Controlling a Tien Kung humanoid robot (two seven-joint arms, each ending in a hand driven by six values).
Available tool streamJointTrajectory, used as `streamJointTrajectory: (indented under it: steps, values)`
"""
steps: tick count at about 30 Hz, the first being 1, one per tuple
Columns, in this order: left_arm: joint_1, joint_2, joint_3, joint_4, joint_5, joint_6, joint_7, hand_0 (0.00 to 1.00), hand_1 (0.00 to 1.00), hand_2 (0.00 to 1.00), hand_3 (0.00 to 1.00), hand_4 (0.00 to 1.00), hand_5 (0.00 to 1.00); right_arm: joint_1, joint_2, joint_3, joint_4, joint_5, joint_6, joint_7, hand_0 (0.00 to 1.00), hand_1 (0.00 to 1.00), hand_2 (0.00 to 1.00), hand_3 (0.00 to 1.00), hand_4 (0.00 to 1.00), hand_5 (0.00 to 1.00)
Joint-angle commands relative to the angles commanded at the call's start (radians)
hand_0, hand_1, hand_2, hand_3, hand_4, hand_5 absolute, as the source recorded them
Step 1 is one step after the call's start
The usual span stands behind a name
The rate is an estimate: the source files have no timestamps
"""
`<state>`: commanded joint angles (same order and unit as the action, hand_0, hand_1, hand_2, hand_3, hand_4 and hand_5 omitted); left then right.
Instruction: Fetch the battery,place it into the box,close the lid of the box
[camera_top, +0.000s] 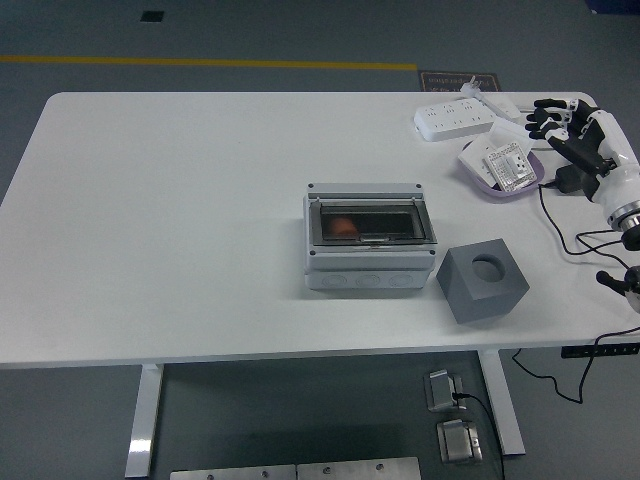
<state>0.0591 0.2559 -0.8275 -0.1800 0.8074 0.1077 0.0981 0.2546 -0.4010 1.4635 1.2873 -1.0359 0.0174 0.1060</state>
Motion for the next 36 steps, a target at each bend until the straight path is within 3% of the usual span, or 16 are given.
streamJointTrajectory:
  steps: [5,6,23,24,29,30,35,36]
  values:
    - [0.002,0.000,0.000,0.000,0.000,0.000,0.001,0.464,0.578,0.544,0.541,0.341,0.002,-0.003,-0.001,0.004,0.005,0.005,0.001,0.004,0.734,0.652,0.662,0.664,0.724,0.257]
    - [0.002,-0.001,-0.001,0.000,0.000,0.000,0.002,0.464,0.578,0.544,0.541,0.341,0.002,-0.003,-0.002,0.005,0.007,0.005,0.001,0.004,0.744,0.665,0.702,0.699,0.863,0.355]
    - [0.003,-0.001,-0.001,0.000,-0.004,0.001,0.003,0.464,0.578,0.543,0.541,0.340,0.002,-0.008,-0.012,0.016,0.060,-0.019,0.023,-0.005,0.766,0.691,0.734,0.752,0.872,0.375]
    - [0.003,-0.001,-0.001,0.000,-0.004,0.001,0.004,0.463,0.577,0.542,0.542,0.336,0.002,-0.008,-0.013,0.016,0.061,-0.020,0.023,-0.005,0.784,0.727,0.774,0.826,0.719,0.287]
    - [0.001,0.000,0.001,0.000,-0.003,0.000,0.003,0.463,0.577,0.542,0.542,0.336,0.002,-0.011,-0.016,0.015,0.065,-0.019,0.024,-0.007,0.784,0.727,0.774,0.826,0.719,0.287]
    - [0.000,0.001,0.003,0.000,-0.003,0.000,0.003,0.463,0.577,0.543,0.544,0.335,0.002,-0.012,-0.018,0.015,0.065,-0.019,0.024,-0.007,0.835,0.768,0.803,0.872,0.632,0.294]
    - [-0.003,0.005,0.004,0.000,-0.003,0.000,0.001,0.463,0.577,0.543,0.544,0.335,0.002,-0.015,-0.026,0.013,0.070,-0.019,0.023,-0.010,0.835,0.768,0.803,0.872,0.632,0.294]
    - [-0.003,0.007,0.002,0.000,0.000,0.000,0.002,0.463,0.577,0.542,0.543,0.334,0.002,-0.015,-0.027,0.012,0.070,-0.020,0.023,-0.011,0.843,0.778,0.808,0.880,0.570,0.274]
